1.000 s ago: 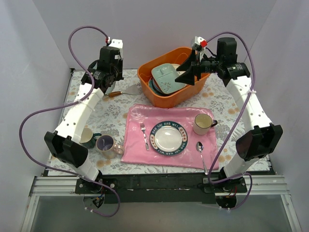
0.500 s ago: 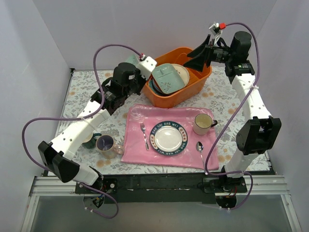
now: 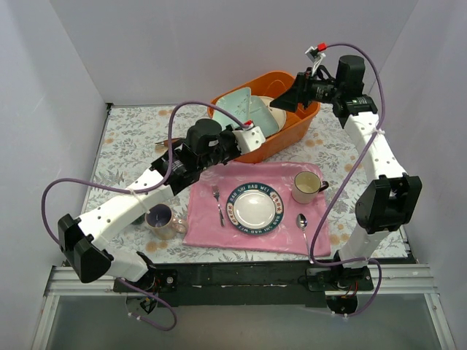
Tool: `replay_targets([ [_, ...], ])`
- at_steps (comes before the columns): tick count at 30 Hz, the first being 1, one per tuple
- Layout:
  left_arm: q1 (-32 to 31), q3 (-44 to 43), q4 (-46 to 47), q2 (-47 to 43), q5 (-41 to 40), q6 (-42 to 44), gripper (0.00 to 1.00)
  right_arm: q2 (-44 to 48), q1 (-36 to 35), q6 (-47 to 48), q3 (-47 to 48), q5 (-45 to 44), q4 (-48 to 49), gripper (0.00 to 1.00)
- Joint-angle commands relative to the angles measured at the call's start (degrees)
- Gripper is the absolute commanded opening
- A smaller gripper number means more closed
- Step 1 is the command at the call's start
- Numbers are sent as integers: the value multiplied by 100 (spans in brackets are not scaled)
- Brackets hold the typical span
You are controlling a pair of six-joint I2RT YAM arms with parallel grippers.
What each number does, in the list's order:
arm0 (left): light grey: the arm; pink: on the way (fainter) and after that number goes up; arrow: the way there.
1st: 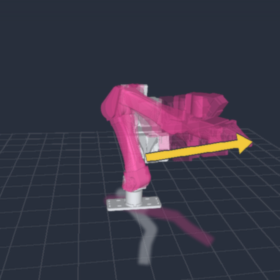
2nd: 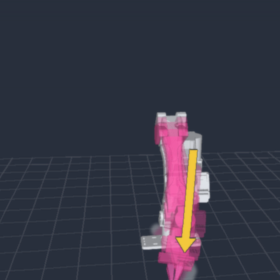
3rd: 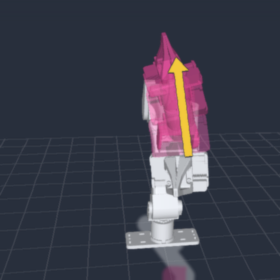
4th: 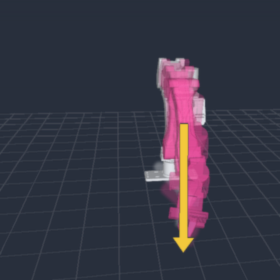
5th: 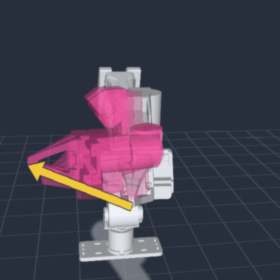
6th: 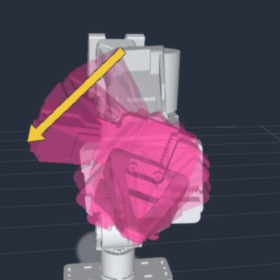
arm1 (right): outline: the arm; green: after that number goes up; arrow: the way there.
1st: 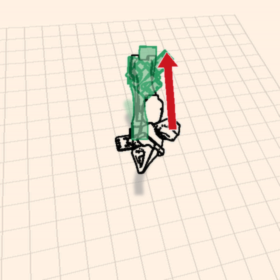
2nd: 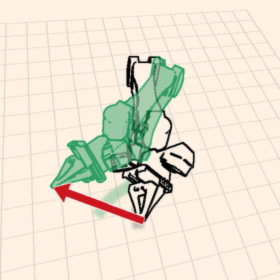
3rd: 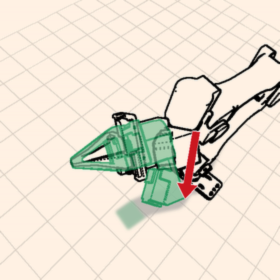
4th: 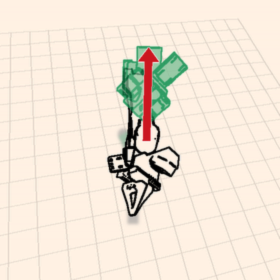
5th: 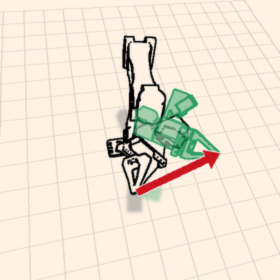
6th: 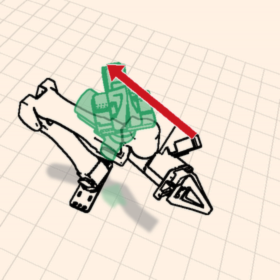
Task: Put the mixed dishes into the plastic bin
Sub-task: Pick up the plate at the center of the board.
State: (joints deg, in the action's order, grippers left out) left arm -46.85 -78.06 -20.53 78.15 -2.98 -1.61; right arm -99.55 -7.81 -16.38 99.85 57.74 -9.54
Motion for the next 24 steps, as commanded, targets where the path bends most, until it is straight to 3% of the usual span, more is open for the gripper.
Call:
replay_targets([
  [1,-149,-7,1235,-204,-115,732,0,445,-334,462,131,-1235,-899,99],
  [7,-316,-34,1306,-37,-123,811,0,542,-817,-251,175,-2441,-1287,99],
  [16,-474,-51,1359,25,-194,820,0,656,-1222,-1016,-54,-3126,-1524,98],
  [24,-536,-7,1368,86,-229,820,0,709,-1486,-937,-159,-3743,-1709,77],
])
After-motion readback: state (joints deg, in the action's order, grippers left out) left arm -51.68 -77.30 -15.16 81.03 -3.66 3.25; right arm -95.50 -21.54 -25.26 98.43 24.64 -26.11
